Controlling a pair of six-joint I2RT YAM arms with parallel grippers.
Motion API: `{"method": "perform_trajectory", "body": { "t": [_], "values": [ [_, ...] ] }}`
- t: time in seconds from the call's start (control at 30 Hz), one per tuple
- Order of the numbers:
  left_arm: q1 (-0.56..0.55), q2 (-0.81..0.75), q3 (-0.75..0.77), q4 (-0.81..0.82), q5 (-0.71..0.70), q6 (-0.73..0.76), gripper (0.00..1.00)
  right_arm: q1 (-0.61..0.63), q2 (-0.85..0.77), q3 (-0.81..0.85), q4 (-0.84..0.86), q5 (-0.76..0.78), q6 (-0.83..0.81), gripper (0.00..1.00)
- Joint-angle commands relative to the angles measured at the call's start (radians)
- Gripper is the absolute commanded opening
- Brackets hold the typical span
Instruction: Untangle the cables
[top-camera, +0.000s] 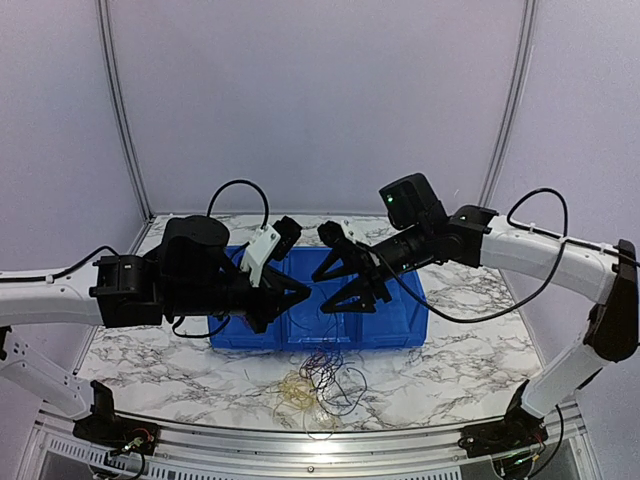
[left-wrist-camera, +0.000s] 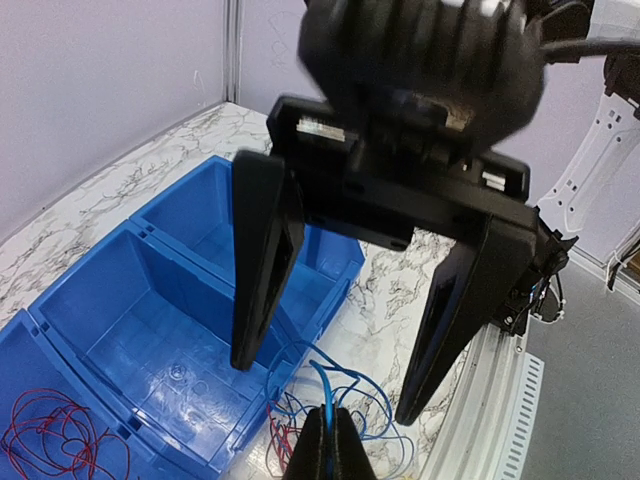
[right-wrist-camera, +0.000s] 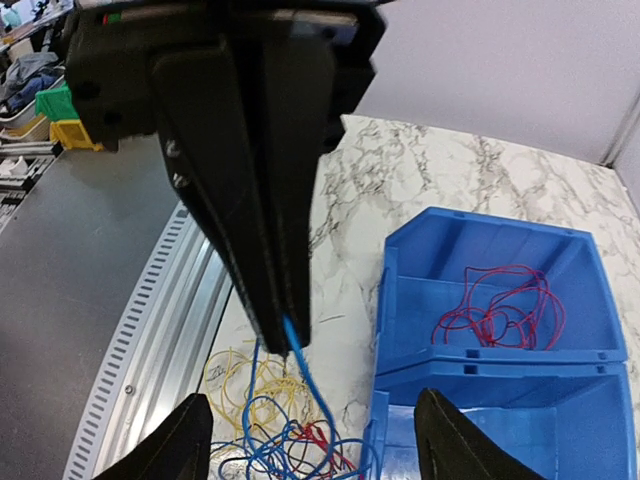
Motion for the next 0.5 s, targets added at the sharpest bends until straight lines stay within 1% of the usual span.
{"method": "perform_trajectory", "body": {
  "t": [0.0,0.2,0.27,0.37,0.4,0.47],
  "values": [
    [-0.005,-0.05,0.017,-0.017,-0.031,0.014,0.0,0.019,0.033,0.014,-0.023,-0.033,0.023,0.61],
    [-0.005,-0.071,-0.003,-0.017,-0.059,0.017,0.0,0.019,0.046,0.015,-0.021,-0.058,0.021,0.23],
    [-0.005,-0.071,-0.009,-0.017,-0.068,0.018,0.0,0.021,0.049,0.023,-0.021,-0.068,0.026,0.17],
    [-0.005,-0.066,-0.014,-0.017,-0.076,0.018,0.0,0.022,0.059,0.048,-0.03,-0.081,0.031,0.03],
    [-0.004,-0.063,-0.017,-0.018,-0.082,0.023,0.0,0.021,0.062,0.059,-0.038,-0.084,0.031,0.0],
    [-0.004,-0.059,-0.027,-0.017,-0.098,0.026,0.0,0.021,0.066,0.082,-0.054,-0.086,0.028,0.0]
  ]
}}
